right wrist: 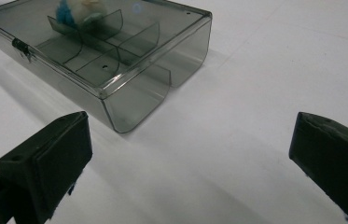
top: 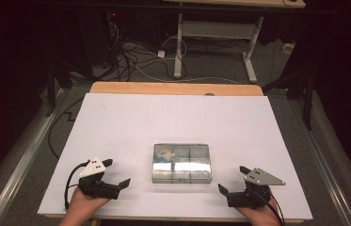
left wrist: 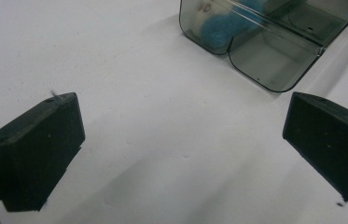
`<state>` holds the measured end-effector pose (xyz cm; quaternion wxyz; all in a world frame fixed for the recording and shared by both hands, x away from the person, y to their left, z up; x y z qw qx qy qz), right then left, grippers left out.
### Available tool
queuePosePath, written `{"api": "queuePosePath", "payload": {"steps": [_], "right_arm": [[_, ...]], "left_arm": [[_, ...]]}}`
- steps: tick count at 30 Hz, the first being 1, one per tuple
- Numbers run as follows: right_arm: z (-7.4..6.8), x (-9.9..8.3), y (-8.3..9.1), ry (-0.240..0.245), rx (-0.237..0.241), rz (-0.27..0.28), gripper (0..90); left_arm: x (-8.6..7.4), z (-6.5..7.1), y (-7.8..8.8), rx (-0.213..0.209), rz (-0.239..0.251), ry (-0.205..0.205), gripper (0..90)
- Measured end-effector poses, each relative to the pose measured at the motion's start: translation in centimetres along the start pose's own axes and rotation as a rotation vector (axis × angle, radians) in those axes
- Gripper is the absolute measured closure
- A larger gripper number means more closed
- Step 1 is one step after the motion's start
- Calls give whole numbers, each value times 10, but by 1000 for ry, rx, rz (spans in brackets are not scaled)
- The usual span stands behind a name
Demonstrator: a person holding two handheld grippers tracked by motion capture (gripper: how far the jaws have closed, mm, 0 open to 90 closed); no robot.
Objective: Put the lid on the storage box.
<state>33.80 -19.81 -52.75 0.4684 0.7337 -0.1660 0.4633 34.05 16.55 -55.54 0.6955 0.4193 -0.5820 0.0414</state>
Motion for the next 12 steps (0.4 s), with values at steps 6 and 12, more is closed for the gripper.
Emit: {"api": "queuePosePath", "payload": {"steps": [6,12], "right_arm": [[0,0,-1,-1,0,4,1],[1,1,-2,-7,0,13,1]], "left_arm": [[-1,0,-5,-4,-17,-10,0],[-1,-2,-3,12,-17,1,0]]}}
Point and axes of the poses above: each handheld gripper's, and its own axes: y roughly backward along the jaws, x roughly out of its top, z roughly to its right, the point moved 10 cm from there along -y, roughly forward along the jaws, and after that the axes turned 11 degrees about -y, right-handed, at the moved point
